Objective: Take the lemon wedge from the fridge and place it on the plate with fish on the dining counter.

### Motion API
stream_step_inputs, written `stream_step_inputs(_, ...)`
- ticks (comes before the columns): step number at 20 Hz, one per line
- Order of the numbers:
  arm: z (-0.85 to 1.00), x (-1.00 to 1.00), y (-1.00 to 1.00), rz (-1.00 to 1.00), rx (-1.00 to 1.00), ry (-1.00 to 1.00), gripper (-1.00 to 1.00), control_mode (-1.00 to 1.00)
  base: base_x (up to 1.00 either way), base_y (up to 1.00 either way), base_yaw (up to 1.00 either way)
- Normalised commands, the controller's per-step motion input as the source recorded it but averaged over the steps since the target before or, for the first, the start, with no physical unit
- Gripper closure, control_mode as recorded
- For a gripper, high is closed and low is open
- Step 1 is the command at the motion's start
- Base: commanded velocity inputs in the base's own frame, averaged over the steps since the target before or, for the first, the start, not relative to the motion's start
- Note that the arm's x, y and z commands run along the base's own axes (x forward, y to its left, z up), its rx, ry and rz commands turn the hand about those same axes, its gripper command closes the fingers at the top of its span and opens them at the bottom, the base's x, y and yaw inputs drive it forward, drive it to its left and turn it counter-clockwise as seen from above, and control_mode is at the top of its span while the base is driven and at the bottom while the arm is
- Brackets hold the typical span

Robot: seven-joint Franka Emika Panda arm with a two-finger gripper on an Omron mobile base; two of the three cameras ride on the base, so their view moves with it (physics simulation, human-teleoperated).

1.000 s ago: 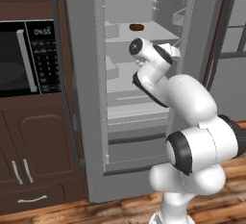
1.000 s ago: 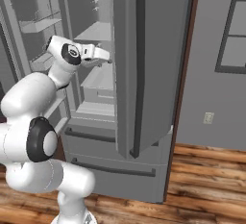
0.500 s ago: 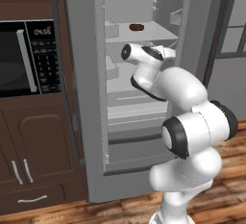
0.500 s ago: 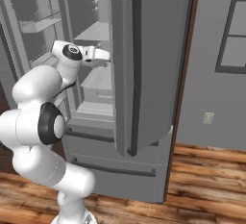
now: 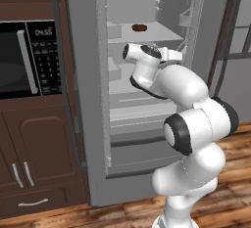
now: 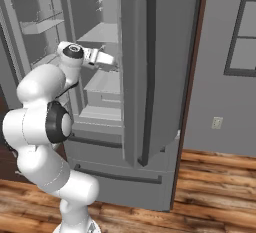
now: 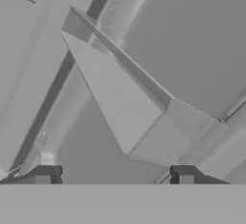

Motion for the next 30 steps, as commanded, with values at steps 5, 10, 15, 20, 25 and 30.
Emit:
stream_step_inputs(5, -0.05, -0.93, -1.0, -0.27, 0.0, 0.0, -1.0, -1.0, 0.0, 0.0, 0.0)
stream_step_inputs(10, -0.29, -1.0, -1.0, -0.18, 0.01, -0.09, -1.0, -1.0, 0.0, 0.0, 0.0)
stream_step_inputs(15, -0.46, -1.0, -1.0, -0.13, 0.01, -0.11, -1.0, -1.0, 0.0, 0.0, 0.0)
stream_step_inputs(20, -0.43, -0.92, -1.0, -0.12, 0.02, -0.15, -1.0, -1.0, 0.0, 0.0, 0.0)
stream_step_inputs(25, -0.26, -0.64, -1.0, -0.08, 0.0, -0.2, -1.0, -1.0, 0.0, 0.0, 0.0)
stream_step_inputs(30, -0.01, -0.39, -0.99, 0.0, 0.0, -0.28, -1.0, -1.0, 0.0, 0.0, 0.0)
